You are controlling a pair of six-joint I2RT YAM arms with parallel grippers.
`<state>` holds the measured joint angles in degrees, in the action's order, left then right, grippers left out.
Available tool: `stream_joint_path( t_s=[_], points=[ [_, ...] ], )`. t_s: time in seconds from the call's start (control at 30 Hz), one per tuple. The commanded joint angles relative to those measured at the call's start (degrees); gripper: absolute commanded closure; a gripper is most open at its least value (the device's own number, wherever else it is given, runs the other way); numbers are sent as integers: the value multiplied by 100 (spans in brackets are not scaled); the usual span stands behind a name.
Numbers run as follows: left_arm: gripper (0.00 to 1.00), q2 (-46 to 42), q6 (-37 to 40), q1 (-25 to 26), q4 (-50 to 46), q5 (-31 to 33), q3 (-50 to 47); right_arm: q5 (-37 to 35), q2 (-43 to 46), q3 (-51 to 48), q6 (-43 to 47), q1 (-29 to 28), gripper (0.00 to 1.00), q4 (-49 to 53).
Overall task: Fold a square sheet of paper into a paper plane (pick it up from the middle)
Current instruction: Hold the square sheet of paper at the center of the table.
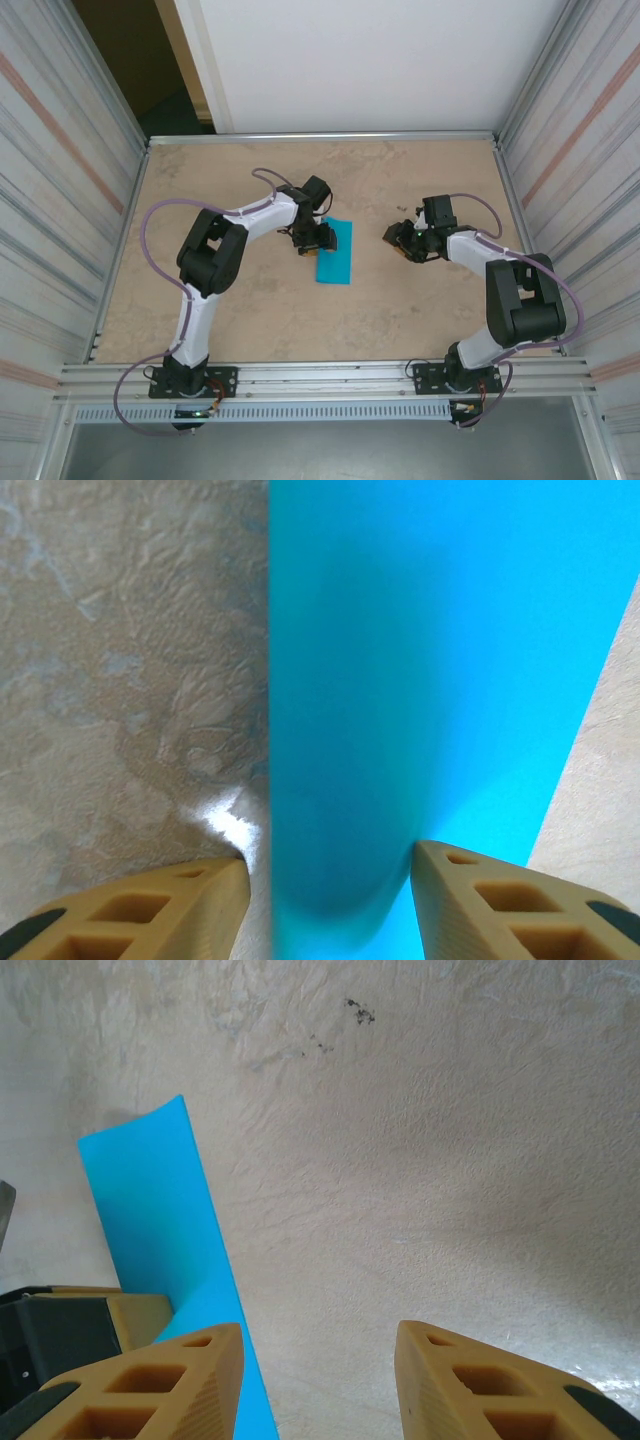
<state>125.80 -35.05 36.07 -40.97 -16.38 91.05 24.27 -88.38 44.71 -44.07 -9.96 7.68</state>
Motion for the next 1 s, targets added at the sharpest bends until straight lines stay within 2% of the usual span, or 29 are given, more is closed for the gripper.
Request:
stream_joint_path(
  t_s=[0.0,0.63,0.83,0.97],
  points=[
    [49,1623,147,414,348,23,-611,120,-84,-69,161,-81,56,-39],
    [50,1764,252,414,300,8,-500,345,-285,53,173,-426,57,-196],
    [50,1782,312,415,296,-3,-499,808,-442,209,371,-640,59,-281],
    [50,1821,315,427,274,-7,-488,939,-655,419,430,-935,63,-298]
  ],
)
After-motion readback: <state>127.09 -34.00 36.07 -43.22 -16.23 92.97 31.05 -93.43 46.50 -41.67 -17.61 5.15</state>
